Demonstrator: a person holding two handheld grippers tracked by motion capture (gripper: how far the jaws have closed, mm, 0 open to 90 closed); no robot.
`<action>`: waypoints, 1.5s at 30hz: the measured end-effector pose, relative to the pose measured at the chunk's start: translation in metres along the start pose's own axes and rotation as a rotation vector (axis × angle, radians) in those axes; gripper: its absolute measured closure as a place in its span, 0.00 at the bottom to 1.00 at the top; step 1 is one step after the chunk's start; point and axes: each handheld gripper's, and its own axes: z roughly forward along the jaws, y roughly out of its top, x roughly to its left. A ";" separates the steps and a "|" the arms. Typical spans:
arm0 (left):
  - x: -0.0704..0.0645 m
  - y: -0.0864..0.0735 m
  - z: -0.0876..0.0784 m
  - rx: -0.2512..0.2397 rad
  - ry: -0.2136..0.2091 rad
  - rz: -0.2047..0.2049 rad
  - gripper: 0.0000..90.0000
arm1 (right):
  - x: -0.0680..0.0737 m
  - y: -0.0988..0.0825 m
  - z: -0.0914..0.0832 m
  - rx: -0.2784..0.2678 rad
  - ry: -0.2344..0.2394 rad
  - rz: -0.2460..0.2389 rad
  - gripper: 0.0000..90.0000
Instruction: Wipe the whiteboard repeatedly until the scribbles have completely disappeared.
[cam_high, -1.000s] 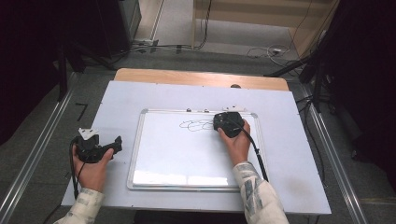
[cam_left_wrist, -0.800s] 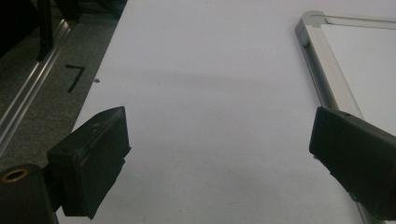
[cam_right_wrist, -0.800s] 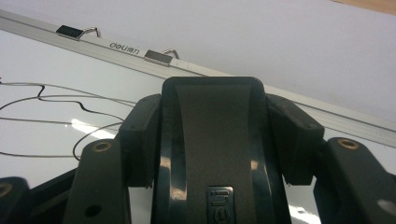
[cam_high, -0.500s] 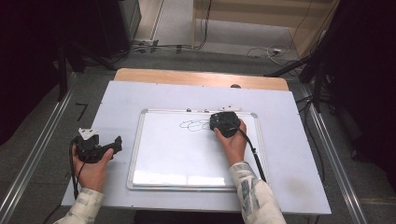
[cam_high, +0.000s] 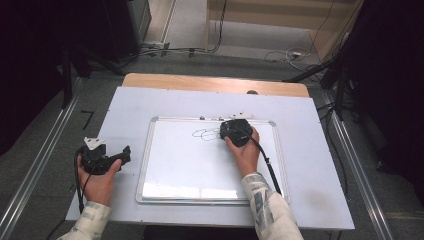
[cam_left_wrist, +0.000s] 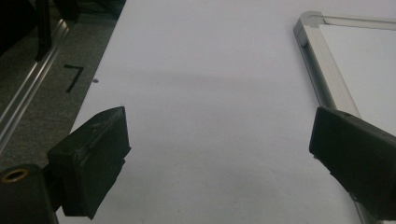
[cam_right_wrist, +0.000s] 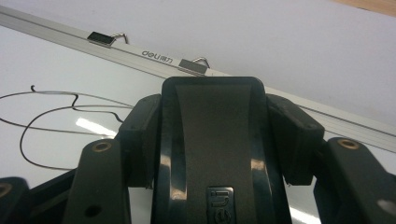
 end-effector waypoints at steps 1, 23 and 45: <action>0.000 0.000 0.000 0.000 -0.001 -0.001 0.06 | 0.001 0.000 0.000 0.000 0.000 -0.002 0.43; -0.001 0.000 0.000 -0.007 -0.005 -0.002 0.06 | 0.023 0.007 0.007 0.006 0.024 -0.023 0.43; 0.000 0.000 -0.001 -0.007 -0.009 -0.004 0.06 | 0.049 0.015 0.014 0.005 0.055 -0.055 0.43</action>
